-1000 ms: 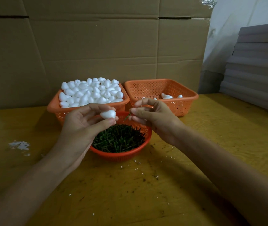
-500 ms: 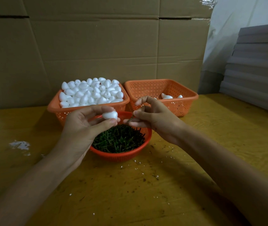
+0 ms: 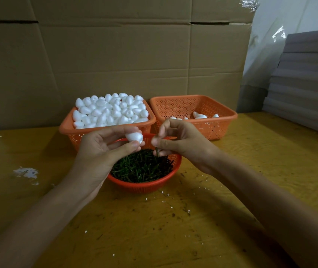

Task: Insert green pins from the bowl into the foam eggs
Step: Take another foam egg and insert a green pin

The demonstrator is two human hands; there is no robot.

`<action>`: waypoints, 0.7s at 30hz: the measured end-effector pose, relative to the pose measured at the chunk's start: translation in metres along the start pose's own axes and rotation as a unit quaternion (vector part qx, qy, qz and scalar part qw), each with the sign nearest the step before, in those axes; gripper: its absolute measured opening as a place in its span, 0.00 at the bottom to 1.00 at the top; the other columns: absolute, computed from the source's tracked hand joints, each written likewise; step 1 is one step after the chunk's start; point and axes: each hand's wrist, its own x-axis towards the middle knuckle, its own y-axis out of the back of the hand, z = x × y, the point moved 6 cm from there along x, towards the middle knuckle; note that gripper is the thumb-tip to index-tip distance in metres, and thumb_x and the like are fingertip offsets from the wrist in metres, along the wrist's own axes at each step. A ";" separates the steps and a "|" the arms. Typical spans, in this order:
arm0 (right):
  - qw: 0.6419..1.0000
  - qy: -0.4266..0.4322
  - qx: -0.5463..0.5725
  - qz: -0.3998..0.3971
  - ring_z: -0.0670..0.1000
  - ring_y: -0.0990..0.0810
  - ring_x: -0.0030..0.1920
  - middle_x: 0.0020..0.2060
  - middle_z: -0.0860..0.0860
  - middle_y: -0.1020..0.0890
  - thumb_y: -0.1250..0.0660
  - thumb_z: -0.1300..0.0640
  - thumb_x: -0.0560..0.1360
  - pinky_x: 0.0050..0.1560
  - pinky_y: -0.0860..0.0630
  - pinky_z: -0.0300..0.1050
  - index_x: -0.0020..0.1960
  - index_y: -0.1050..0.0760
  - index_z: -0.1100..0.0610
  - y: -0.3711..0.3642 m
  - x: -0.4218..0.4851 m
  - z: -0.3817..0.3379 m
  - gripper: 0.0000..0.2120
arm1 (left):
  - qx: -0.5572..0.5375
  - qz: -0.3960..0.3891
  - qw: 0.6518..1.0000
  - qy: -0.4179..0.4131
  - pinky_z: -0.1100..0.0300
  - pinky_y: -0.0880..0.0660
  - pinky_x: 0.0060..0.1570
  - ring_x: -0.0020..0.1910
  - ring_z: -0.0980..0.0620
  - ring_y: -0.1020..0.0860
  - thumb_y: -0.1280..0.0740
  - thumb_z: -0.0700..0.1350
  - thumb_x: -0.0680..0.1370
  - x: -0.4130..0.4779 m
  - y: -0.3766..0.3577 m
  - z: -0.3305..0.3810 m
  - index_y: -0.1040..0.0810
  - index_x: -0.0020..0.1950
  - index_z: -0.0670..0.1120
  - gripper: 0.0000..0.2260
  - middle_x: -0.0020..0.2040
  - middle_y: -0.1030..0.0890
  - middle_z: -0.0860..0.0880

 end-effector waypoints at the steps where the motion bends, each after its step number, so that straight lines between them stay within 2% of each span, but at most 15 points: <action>1: 1.000 -0.001 0.004 -0.001 0.54 0.14 0.41 0.44 0.59 0.17 0.25 0.68 0.75 0.42 0.16 0.40 0.46 0.24 0.58 0.001 0.000 0.000 0.10 | 0.004 -0.002 1.000 -0.001 0.58 0.18 0.54 0.56 0.42 0.14 0.22 0.40 0.69 0.000 0.000 0.000 0.15 0.58 0.39 0.18 0.57 0.13 0.41; 7: 0.999 -0.012 0.043 0.011 0.54 0.13 0.42 0.44 0.56 0.15 0.24 0.68 0.73 0.42 0.17 0.40 0.49 0.23 0.59 0.006 0.000 0.002 0.11 | 0.021 -0.008 1.000 -0.005 0.58 0.17 0.53 0.55 0.42 0.13 0.23 0.38 0.70 -0.001 -0.003 0.000 0.15 0.58 0.40 0.16 0.56 0.13 0.42; 15: 0.999 -0.021 0.017 0.019 0.56 0.12 0.45 0.43 0.57 0.14 0.26 0.69 0.75 0.45 0.16 0.40 0.45 0.23 0.59 0.006 0.000 0.003 0.09 | 0.015 -0.006 1.000 -0.005 0.59 0.17 0.52 0.55 0.41 0.13 0.23 0.39 0.70 -0.001 -0.002 0.000 0.15 0.58 0.40 0.17 0.56 0.13 0.41; 21: 1.000 -0.017 0.004 0.011 0.55 0.13 0.48 0.48 0.64 0.14 0.25 0.69 0.74 0.50 0.17 0.41 0.46 0.22 0.61 0.006 0.001 0.004 0.07 | 0.013 -0.004 1.000 -0.009 0.59 0.17 0.51 0.55 0.41 0.13 0.24 0.39 0.70 -0.001 -0.002 0.000 0.15 0.58 0.39 0.17 0.55 0.13 0.41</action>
